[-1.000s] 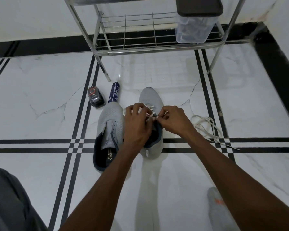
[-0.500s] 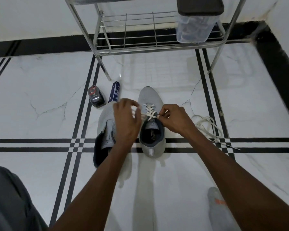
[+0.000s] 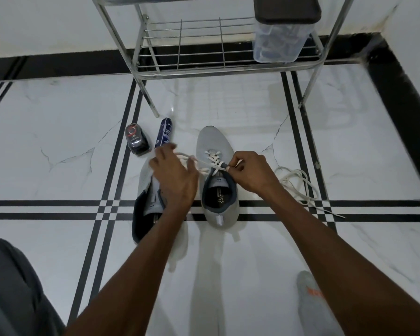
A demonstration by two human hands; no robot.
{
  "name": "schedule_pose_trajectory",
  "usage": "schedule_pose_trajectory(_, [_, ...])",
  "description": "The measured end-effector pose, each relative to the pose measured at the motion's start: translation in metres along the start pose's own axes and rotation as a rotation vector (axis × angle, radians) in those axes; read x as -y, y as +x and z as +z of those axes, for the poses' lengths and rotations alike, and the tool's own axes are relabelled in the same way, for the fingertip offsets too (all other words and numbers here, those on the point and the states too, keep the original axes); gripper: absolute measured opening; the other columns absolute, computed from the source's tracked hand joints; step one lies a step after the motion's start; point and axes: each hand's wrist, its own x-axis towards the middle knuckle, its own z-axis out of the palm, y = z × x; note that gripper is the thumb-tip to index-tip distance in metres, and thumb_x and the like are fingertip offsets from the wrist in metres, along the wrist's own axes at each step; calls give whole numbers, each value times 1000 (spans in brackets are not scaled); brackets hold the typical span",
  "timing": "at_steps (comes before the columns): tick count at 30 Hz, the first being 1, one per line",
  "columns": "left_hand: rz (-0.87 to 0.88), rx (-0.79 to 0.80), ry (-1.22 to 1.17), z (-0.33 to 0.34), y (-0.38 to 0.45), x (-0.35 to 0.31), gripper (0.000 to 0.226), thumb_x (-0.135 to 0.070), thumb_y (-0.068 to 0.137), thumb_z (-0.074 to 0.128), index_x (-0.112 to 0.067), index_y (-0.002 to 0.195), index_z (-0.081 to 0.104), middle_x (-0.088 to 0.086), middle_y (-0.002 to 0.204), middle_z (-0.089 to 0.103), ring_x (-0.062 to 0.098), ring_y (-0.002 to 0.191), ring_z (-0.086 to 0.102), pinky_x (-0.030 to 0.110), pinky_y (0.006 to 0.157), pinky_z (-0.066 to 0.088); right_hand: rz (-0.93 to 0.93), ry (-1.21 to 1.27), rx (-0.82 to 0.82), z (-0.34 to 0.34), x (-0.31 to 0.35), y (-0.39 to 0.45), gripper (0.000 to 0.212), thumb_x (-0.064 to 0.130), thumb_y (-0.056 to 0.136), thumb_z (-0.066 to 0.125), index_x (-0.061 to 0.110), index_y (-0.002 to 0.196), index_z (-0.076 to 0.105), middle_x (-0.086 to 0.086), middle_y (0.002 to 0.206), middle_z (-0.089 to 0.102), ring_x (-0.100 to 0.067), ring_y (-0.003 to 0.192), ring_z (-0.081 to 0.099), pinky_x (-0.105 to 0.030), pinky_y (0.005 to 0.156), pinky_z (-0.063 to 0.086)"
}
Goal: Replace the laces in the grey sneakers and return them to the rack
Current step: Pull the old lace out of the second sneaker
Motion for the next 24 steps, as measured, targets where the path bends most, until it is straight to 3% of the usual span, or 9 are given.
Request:
schedule_pose_trajectory(3, [431,181,82,16,-15,-8,22,-26,88,70,-19,109,66,2,125,58,28,118,43,39,96,40,-6,0,16,-1,1,2,18,33,83,73,30,70,62,3,75,72,-22,77,70,-42,78,60])
schedule_pose_trajectory(7, [569,273,273,24,-16,-12,10,-15,90,67,-11,99,71,5,117,65,33,113,50,46,86,45,-9,14,24,0,-2,2,16,31,85,73,29,73,63,5,73,72,-19,78,72,-41,80,60])
schedule_pose_trajectory(9, [461,186,108,15,-14,-17,5,-10,95,61,-9,99,64,7,106,63,19,103,54,36,83,46,16,25,-4,1,-4,0,16,32,85,72,26,74,63,1,74,72,-22,77,71,-41,79,59])
schedule_pose_trajectory(11, [146,-20,-91,1,0,-14,7,-4,99,50,-5,102,56,7,102,55,4,91,51,25,81,48,48,25,-35,0,-9,-2,14,28,84,70,23,75,62,1,72,71,-23,75,70,-42,79,59])
schedule_pose_trajectory(13, [-29,-61,-182,-8,17,-1,8,-9,101,51,-5,107,54,11,110,53,15,98,53,37,92,49,64,34,-39,-1,-14,-3,13,27,84,70,22,76,62,3,68,69,-21,74,69,-41,79,59])
schedule_pose_trajectory(15, [-48,52,-187,-9,19,3,27,-24,99,61,-7,119,52,13,124,50,27,113,51,44,101,47,56,31,-26,-2,-13,-4,14,31,84,71,24,76,62,4,70,69,-21,76,69,-41,79,59])
schedule_pose_trajectory(18, [8,76,-230,-2,-2,-6,53,-40,92,72,-10,128,47,8,130,43,23,117,47,30,98,42,41,10,-10,-3,-6,-1,11,33,83,70,28,79,61,1,80,71,-23,80,69,-43,80,59])
schedule_pose_trajectory(21, [147,150,-184,8,-26,-4,40,-42,87,76,-15,105,52,0,103,53,16,93,51,25,78,41,-69,-7,-24,1,-3,0,15,20,83,67,26,96,63,1,88,67,-20,80,65,-41,78,58])
schedule_pose_trajectory(24, [157,252,-190,14,-33,2,13,-25,95,67,-13,94,61,0,89,65,19,82,61,37,74,50,-196,-104,7,8,0,4,22,9,88,65,20,107,69,-8,109,56,-22,90,60,-36,82,53])
